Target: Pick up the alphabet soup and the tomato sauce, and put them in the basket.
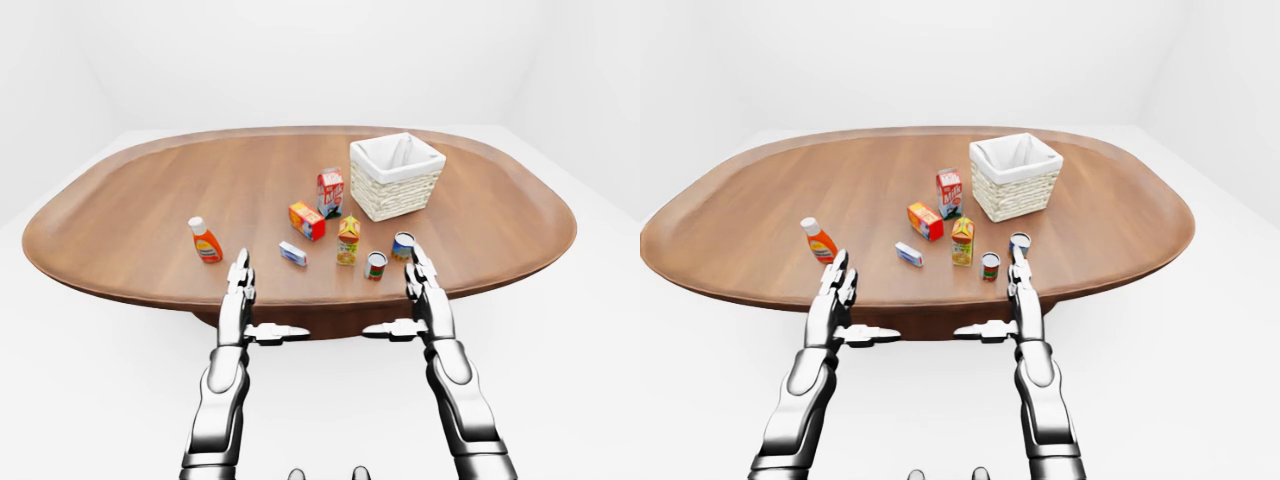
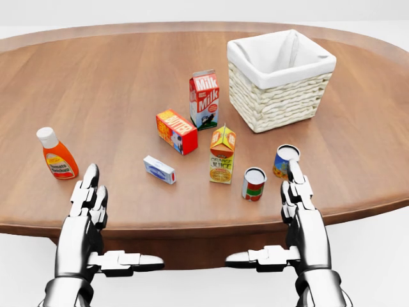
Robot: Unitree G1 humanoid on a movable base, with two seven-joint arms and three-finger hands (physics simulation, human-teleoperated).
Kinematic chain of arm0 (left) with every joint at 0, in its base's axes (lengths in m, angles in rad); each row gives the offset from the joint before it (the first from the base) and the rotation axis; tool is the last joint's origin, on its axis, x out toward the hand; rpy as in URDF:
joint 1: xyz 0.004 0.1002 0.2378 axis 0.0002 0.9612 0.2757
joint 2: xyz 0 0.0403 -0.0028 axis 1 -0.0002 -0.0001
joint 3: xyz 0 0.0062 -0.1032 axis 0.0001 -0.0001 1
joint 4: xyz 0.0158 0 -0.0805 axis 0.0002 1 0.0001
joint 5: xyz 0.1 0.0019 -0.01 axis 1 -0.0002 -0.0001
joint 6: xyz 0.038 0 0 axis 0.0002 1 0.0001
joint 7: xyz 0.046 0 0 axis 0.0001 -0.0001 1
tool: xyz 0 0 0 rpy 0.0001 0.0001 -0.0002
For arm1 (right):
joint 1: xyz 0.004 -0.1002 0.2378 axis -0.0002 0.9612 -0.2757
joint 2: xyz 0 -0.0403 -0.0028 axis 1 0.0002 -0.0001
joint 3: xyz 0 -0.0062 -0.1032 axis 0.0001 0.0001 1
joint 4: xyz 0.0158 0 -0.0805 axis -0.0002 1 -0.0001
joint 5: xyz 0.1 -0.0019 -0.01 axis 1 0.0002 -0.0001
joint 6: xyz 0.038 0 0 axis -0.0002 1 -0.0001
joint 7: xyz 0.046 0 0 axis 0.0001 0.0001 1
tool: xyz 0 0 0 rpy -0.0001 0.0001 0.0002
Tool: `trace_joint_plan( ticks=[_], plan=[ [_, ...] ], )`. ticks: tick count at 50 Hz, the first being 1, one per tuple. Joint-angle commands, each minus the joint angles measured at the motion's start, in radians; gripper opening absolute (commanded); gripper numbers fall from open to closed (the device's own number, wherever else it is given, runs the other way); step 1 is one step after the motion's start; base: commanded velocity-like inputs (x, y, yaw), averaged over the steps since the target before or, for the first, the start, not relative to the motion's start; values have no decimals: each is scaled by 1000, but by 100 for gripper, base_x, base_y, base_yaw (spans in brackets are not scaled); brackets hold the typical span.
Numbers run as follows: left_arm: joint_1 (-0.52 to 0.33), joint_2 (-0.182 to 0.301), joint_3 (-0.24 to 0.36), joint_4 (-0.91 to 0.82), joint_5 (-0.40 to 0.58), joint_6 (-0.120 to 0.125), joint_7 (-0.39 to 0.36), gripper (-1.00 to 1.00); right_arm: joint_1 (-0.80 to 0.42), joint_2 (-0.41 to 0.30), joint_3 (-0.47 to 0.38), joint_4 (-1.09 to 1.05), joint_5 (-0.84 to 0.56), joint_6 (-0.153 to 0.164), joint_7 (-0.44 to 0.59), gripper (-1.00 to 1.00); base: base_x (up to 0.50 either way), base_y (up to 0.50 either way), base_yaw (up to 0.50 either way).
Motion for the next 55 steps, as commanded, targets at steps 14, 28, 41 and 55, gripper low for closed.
trace_joint_plan(
  ticks=[14, 28, 41, 55],
  plan=[
    [2, 11, 21, -7, -8, 4, -24, 100, 3, -11, -20, -2, 5, -12, 22, 100, 0, 0, 0],
    [32, 7, 8, -59, 48, -23, 6, 100, 31, -7, -18, -56, -11, -68, 11, 100, 0, 0, 0],
    [75, 2, -11, -149, 126, -88, 39, 100, 72, -2, -14, -143, -31, -86, -5, 100, 0, 0, 0],
    [117, 2, -31, -285, 244, -88, 73, 100, 122, 4, -15, -261, -53, -86, -28, 100, 0, 0, 0]
  ],
)
